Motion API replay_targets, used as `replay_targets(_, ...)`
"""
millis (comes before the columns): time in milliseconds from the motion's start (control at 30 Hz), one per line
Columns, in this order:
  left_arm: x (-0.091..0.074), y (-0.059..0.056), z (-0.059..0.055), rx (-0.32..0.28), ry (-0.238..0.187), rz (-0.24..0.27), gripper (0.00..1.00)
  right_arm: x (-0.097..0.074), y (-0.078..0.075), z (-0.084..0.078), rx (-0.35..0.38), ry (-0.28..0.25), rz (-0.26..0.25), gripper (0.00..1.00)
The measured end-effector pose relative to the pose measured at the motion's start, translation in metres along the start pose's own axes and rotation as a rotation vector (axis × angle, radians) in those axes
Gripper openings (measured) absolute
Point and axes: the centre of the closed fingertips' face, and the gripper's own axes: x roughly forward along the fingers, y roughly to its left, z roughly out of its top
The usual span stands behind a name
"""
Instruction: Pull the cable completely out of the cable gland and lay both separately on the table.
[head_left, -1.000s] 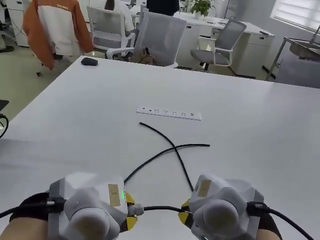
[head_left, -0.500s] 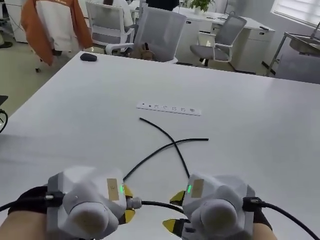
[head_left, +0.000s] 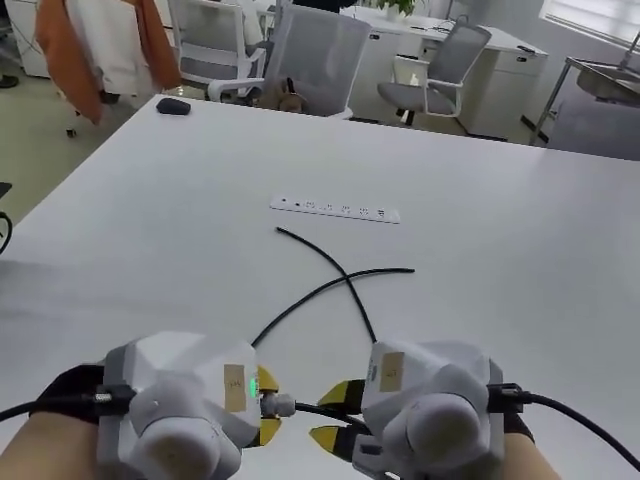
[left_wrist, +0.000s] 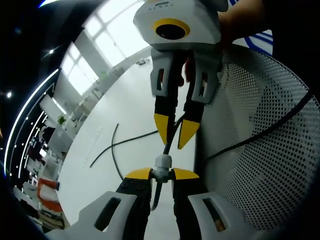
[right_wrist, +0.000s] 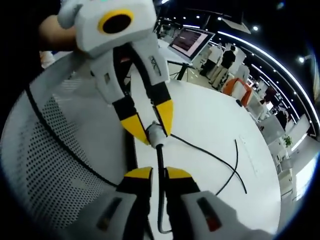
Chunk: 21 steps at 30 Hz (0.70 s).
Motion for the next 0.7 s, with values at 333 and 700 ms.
replay_targets(333,0.0,0.004,-0.003,-0.027,0.004,0.014,0.16,-0.002,-0.01,-0.008,-0.006,0.045,-0.053,0.02)
replay_targets(700,-0.002,0.009,-0.015,-0.082,0.053,0.028,0.16,-0.006,-0.021,-0.019,0.054,0.079,-0.104,0.02)
